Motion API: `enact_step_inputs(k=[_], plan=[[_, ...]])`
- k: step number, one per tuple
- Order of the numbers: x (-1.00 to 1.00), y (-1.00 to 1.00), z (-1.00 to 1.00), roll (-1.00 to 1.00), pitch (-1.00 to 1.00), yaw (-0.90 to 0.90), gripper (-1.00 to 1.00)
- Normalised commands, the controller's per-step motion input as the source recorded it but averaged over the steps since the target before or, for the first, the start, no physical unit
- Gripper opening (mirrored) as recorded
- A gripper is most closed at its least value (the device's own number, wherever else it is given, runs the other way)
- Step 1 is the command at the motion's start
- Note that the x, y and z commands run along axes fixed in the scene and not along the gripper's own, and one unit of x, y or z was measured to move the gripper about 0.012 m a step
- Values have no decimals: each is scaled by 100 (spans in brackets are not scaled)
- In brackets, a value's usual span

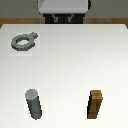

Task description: Put the loop with the handle onto the peg.

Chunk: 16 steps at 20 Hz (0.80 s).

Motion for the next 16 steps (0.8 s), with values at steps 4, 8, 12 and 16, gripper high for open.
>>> enact_step_inputs(k=[4,8,12,16], plan=[[0,0,0,0,0,0,100],[0,-50,0,0,0,0,100],[0,-100,0,0,0,0,100],[-4,-75,0,0,0,0,100]])
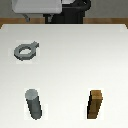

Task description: Put the loop with the handle onto the peg.

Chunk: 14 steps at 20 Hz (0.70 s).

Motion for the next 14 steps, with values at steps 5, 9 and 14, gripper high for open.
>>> enact_step_inputs(k=[5,9,14], plan=[[-80,0,0,0,0,0,100],[-25,0,0,0,0,-4,100],[0,0,0,0,0,-90,100]])
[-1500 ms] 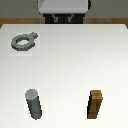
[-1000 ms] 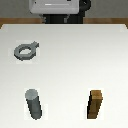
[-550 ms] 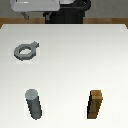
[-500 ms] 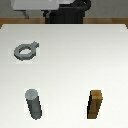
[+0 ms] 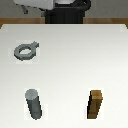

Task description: Put the loop with the handle onto the peg.

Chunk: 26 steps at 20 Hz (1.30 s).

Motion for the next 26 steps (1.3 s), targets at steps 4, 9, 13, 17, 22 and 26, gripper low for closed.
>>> enact_step_inputs(k=[4,9,13,17,22,26], plan=[[0,0,-25,0,0,-44,100],[0,0,-80,0,0,0,100],[50,0,-25,0,0,0,100],[50,0,-25,0,0,0,100],[0,-20,0,0,0,0,100],[-25,-25,-25,0,0,0,100]])
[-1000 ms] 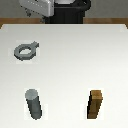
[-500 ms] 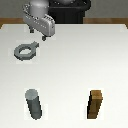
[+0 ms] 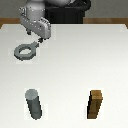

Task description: Put the loop with the handle onto the peg.

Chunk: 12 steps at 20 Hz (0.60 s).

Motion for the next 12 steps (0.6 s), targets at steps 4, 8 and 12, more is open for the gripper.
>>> enact_step_inputs(k=[4,8,12], plan=[[0,0,-75,0,0,0,100],[0,0,-50,0,0,0,-100],[0,0,0,0,0,0,-100]])
